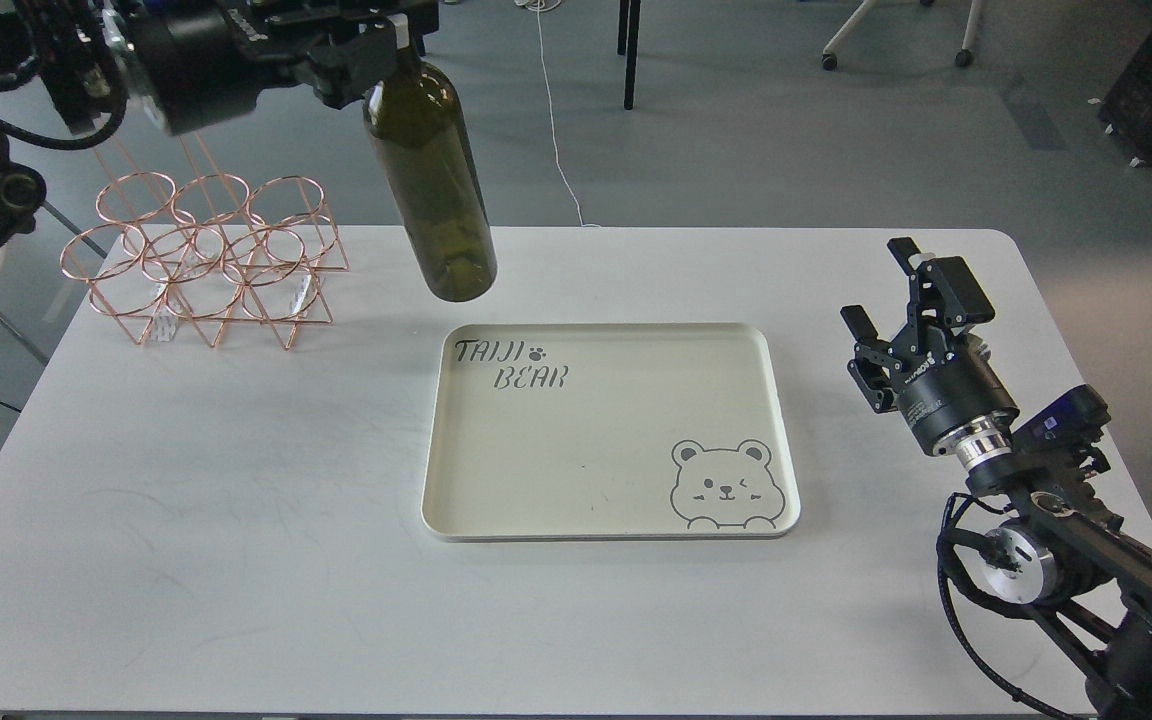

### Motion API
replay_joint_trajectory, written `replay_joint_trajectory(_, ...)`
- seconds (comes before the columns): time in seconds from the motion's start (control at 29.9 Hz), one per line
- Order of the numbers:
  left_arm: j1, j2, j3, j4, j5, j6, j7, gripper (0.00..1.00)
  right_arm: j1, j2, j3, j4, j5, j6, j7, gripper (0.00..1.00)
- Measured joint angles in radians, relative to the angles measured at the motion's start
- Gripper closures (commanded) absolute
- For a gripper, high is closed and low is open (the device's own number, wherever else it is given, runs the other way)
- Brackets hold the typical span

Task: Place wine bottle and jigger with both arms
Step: 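Lift the wine bottle and carry it over the copper wine rack, then lower the bottle into a slot of the copper rack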

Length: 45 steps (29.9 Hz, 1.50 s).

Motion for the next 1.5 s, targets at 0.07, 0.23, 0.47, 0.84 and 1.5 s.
replay_joint_trajectory(0.07,-0.006,0.023,0.001,0.050,-0.008,-0.004,0.000,0.90,-0.001,0.000,-0.001,-0.001,0.000,0.000,0.000,0.05)
replay_joint_trajectory(0.23,-0.021,0.050,0.001,0.164,-0.022,-0.001,0.000,0.90,-0.003,0.000,-0.003,-0.023,-0.008,0.000,0.000,0.05)
replay_joint_trajectory(0.47,-0.024,0.048,0.003,0.301,-0.023,0.027,0.000,0.90,-0.003,0.000,-0.003,-0.026,-0.013,0.000,0.000,0.05)
replay_joint_trajectory(0.84,-0.031,0.035,0.110,0.393,-0.028,0.120,0.000,0.90,-0.003,0.000,-0.003,-0.026,-0.014,0.000,0.000,0.05)
replay_joint_trajectory(1.5,-0.027,0.005,0.135,0.420,-0.046,0.123,0.000,0.89,-0.003,0.001,-0.001,-0.025,-0.013,0.000,0.000,0.05)
